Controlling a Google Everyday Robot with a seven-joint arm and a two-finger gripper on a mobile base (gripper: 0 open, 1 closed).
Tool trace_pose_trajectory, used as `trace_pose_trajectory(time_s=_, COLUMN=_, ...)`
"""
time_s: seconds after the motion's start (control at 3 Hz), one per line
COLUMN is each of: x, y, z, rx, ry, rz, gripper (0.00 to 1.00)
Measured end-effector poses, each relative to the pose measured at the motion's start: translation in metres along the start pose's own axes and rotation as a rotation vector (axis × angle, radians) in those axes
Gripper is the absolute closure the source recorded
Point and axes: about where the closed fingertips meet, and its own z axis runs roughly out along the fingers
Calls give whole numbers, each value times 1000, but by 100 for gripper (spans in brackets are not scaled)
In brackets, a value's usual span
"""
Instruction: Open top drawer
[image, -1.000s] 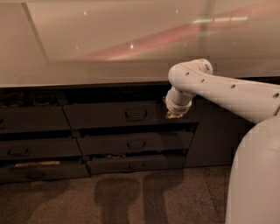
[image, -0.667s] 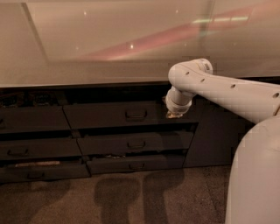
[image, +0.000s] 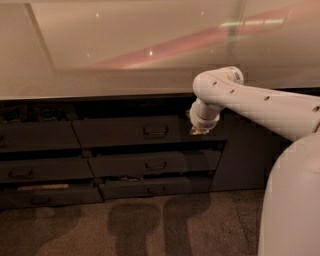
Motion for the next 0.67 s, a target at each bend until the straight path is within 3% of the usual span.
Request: trace_pose_trajectory(time_s=0.67, x=1, y=-4, z=-13, rx=10, ry=3, rz=4, gripper=100)
